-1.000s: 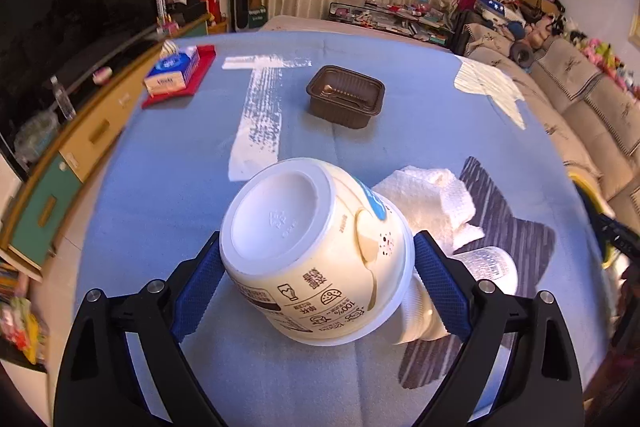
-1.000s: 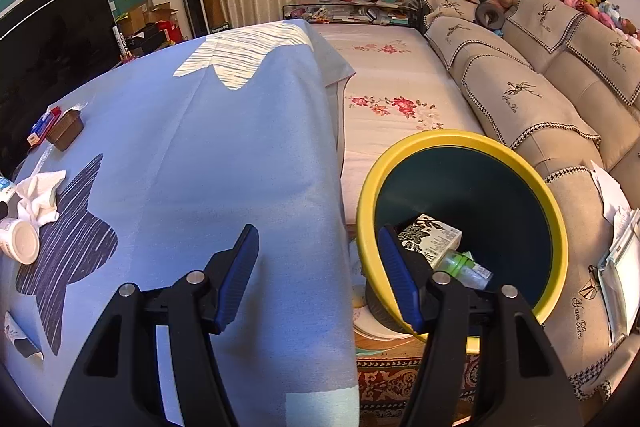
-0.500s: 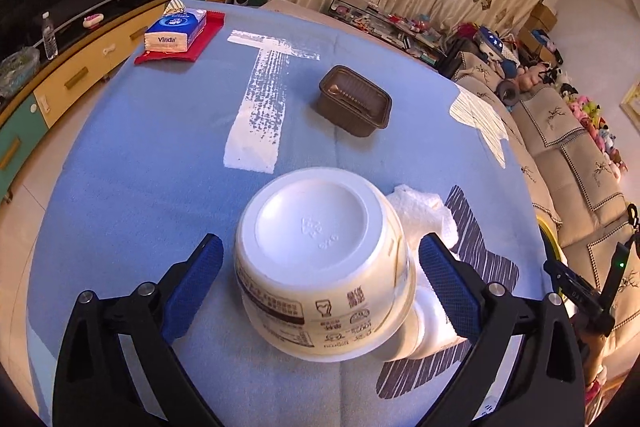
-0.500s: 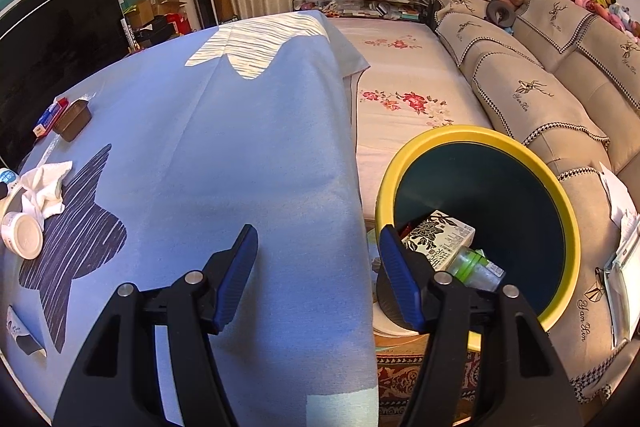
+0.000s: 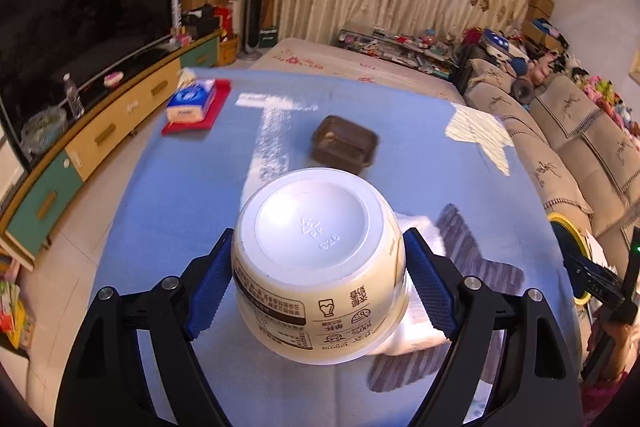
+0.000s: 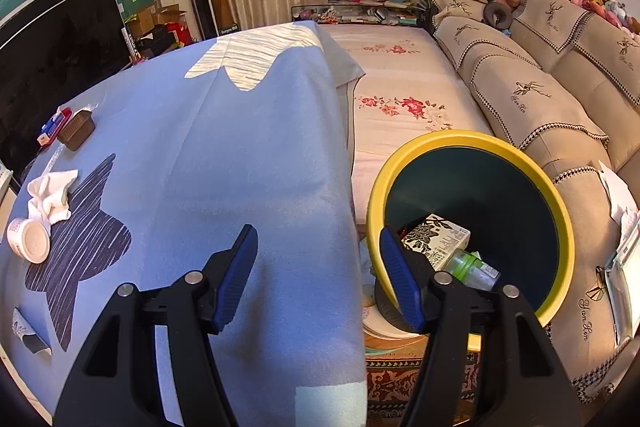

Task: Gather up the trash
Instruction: 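Carry the yogurt bottle over the bin with the left gripper, then open the left gripper to drop the yogurt bottle into the bin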

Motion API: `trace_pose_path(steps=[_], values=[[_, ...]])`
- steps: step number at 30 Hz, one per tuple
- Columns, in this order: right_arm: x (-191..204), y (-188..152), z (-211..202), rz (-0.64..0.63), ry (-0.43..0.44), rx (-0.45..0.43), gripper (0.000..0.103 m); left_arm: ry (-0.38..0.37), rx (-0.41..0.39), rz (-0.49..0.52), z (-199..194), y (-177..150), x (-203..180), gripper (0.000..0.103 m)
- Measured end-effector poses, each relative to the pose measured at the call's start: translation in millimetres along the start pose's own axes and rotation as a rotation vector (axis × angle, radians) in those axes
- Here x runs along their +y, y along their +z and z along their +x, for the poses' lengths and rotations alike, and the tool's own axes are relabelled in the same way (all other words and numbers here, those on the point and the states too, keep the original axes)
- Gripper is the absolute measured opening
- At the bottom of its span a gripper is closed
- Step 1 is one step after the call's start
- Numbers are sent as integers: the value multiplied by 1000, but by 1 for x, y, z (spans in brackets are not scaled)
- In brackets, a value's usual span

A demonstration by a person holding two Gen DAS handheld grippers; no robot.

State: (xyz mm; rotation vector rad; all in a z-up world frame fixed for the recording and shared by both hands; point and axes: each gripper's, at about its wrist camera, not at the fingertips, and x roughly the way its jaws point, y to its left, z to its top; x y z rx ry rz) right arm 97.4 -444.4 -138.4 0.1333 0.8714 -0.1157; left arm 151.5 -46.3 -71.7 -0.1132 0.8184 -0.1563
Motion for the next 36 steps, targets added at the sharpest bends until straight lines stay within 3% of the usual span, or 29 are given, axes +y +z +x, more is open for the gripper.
trace_pose_path(steps=[5, 9, 15, 21, 28, 36], values=[[-19, -5, -16, 17, -32, -24, 60, -87, 9, 114, -14, 2, -56, 81], [-44, -12, -29, 50, -85, -42, 60, -202, 49, 225, -11, -4, -119, 81], [-91, -27, -44, 124, -157, -53, 60, -374, 126, 393, 10, -15, -235, 81], [-140, -46, -56, 213, -207, -59, 61, -475, 207, 536, 37, -31, -342, 81], [-180, -65, -64, 284, -244, -56, 61, -487, 304, 645, 92, -46, -443, 81], [-208, -78, -62, 330, -277, -36, 61, -421, 421, 706, 161, -67, -500, 82]])
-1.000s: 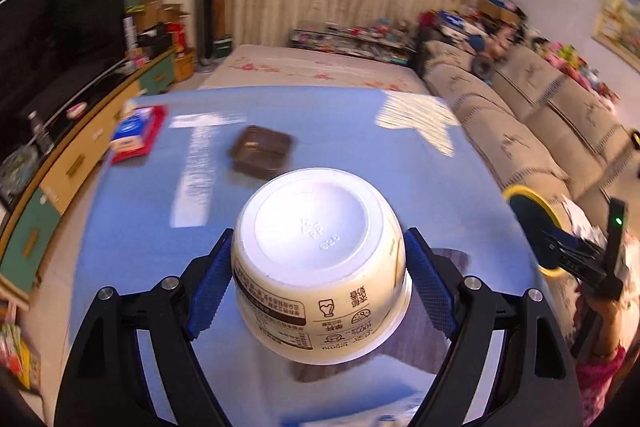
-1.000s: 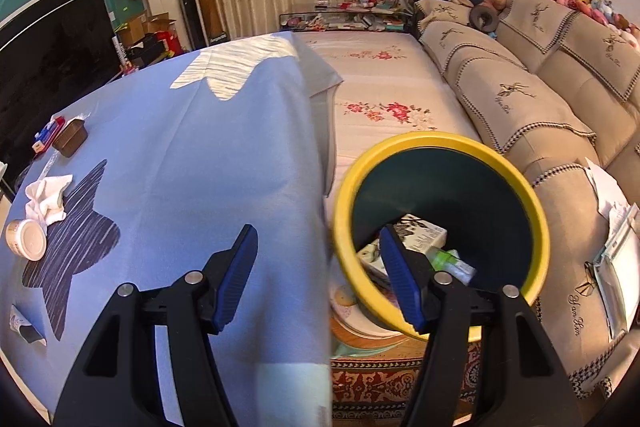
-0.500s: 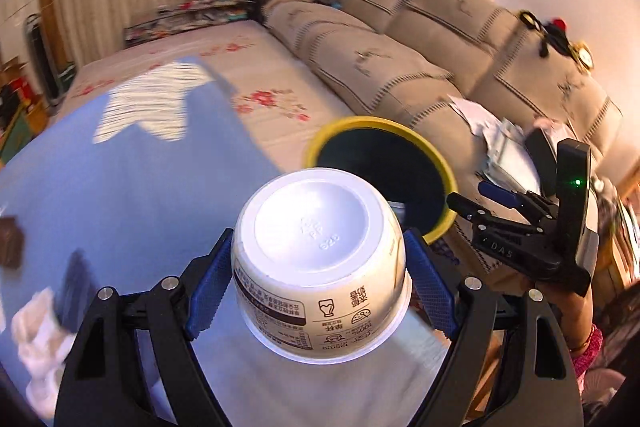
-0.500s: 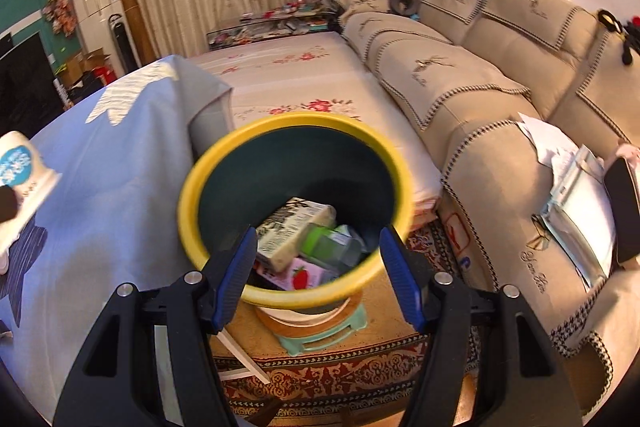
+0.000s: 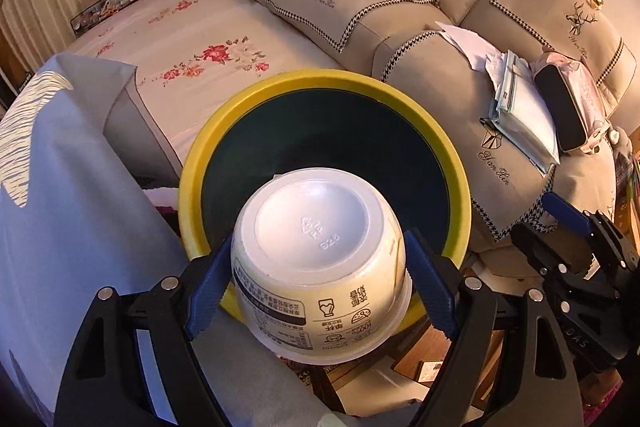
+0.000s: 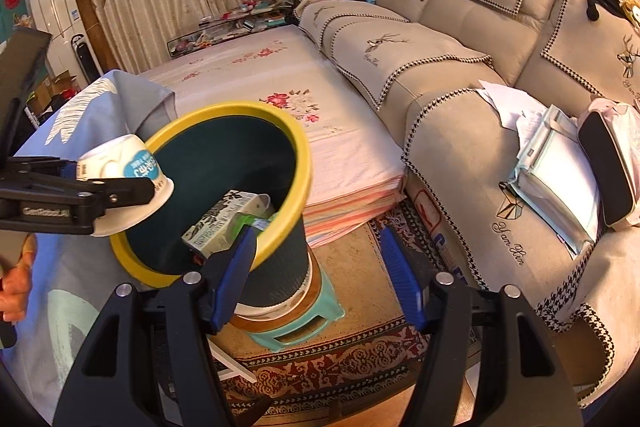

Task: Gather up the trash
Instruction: 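Open the left gripper to drop the yogurt bottle into the bin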

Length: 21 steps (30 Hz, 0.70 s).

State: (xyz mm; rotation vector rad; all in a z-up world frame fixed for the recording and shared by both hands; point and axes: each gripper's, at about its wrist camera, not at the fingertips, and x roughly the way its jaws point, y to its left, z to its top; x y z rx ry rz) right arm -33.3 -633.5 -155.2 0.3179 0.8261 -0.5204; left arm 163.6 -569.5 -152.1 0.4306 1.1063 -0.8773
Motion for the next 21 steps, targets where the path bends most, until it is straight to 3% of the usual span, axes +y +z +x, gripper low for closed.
trace_pose_path(steps=[6, 14, 17, 21], values=[[-9, -1, 4, 15, -16, 8, 61, 13, 55, -17, 35, 15, 3, 82], [-8, -1, 5, 19, -24, 23, 62, 19, 123, -46, 50, 16, 4, 86], [-6, -2, 1, 11, -20, 22, 62, 6, 95, -61, 24, 13, 6, 86], [1, -4, -4, 4, -7, 12, 63, 20, -61, -50, -60, -5, 13, 89]])
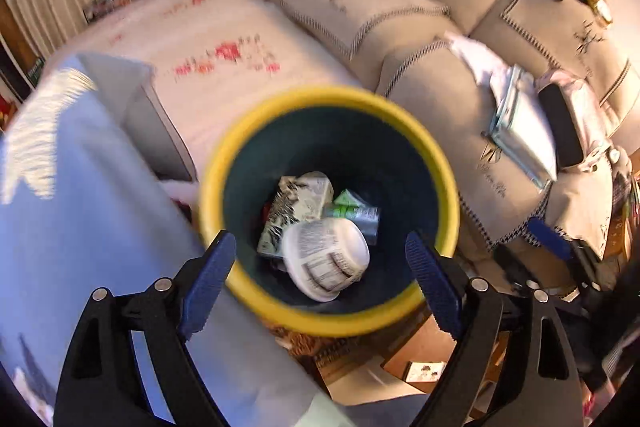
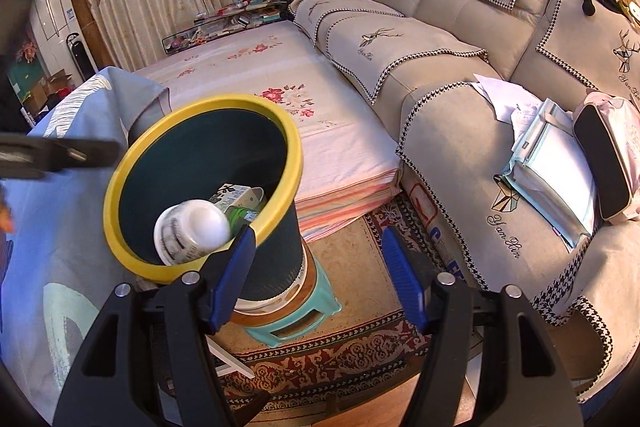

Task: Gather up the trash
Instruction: 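Open the left gripper to drop the yogurt bottle into the bin, then withdraw the left gripper while the right gripper moves to the white pill bottle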

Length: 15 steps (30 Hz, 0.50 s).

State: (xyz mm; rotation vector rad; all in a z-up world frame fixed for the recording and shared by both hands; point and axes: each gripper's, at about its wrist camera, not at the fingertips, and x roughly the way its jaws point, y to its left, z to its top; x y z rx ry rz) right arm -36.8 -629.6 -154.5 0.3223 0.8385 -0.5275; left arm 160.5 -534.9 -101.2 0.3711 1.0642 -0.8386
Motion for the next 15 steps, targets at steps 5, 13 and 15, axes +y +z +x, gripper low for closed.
trace_pose_path(steps=[5, 13, 15], values=[[17, 0, -7, -24, 31, -13, 63, 48, -184, -36, -99, -35, 25, 96], [73, 2, -33, -124, 93, -50, 64, 218, -376, -211, -210, -131, 105, 98], [94, 2, -39, -160, 120, -56, 64, 258, -399, -257, -226, -158, 124, 98]])
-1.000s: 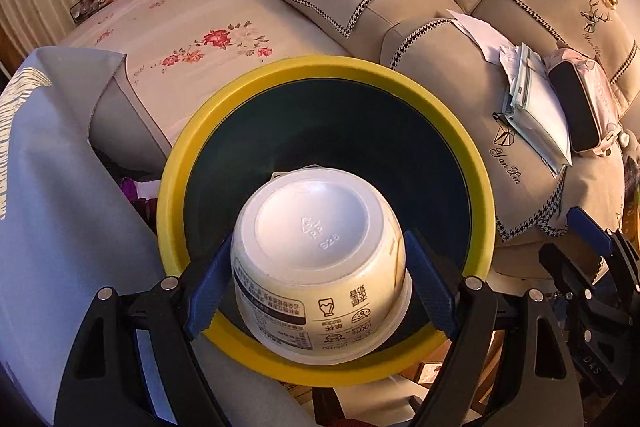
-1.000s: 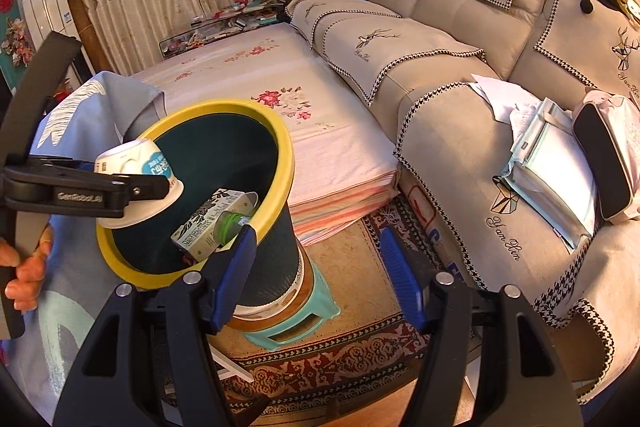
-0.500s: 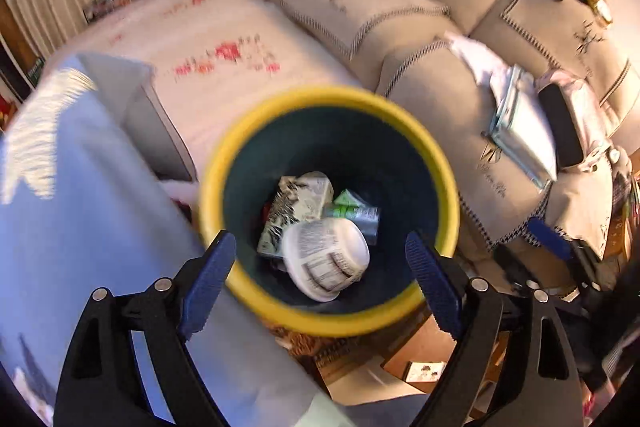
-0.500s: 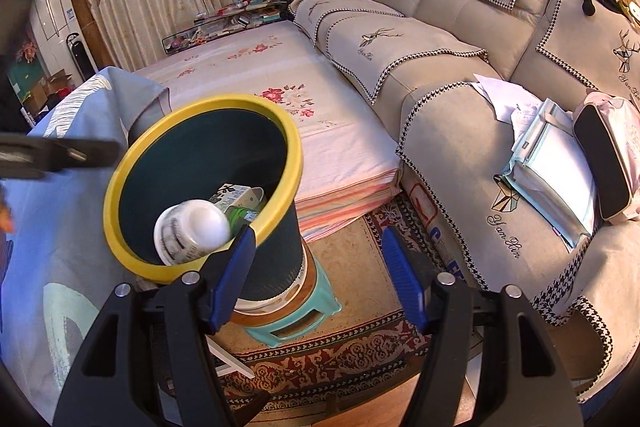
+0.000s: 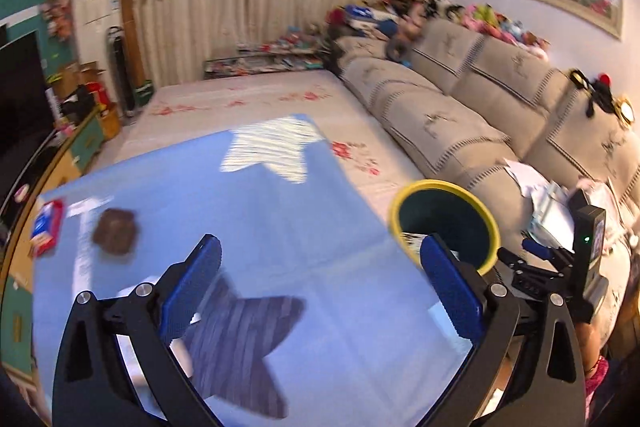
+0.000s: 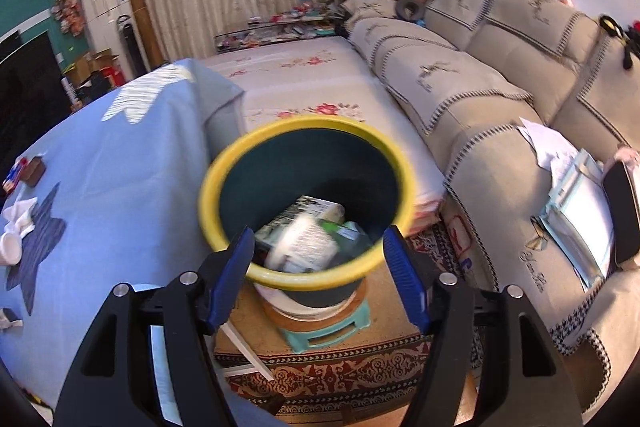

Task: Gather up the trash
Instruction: 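Withdraw the left gripper while the right gripper moves to the white pill bottle, then grasp the white pill bottle with the right gripper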

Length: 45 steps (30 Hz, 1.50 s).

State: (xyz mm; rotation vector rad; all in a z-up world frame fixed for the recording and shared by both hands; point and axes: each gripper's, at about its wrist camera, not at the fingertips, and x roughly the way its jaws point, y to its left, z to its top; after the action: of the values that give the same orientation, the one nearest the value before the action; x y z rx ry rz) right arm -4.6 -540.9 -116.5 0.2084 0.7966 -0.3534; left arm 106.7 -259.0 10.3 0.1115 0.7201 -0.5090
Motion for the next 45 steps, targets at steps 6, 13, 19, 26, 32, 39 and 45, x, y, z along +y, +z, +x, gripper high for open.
trace_pose_path(steps=[6, 13, 19, 26, 32, 39, 45], values=[[88, 12, -3, -137, 142, 7, 64, 134, -47, -123, -47, -40, 91, 98], [205, 9, -5, -312, 358, 44, 64, 259, -66, -262, -88, -91, 182, 98], [291, -5, -22, -443, 536, 82, 64, 284, -72, -327, -101, -115, 216, 98], [365, -30, -28, -429, 580, 152, 82, 310, -94, -354, -108, -121, 232, 98], [409, -45, -32, -358, 501, 123, 90, 285, -100, -361, -113, -127, 241, 98], [426, -49, -14, -348, 388, 160, 92, 251, -95, -374, -114, -135, 253, 98], [429, -54, 0, -330, 373, 182, 81, 223, -93, -384, -110, -138, 257, 98]])
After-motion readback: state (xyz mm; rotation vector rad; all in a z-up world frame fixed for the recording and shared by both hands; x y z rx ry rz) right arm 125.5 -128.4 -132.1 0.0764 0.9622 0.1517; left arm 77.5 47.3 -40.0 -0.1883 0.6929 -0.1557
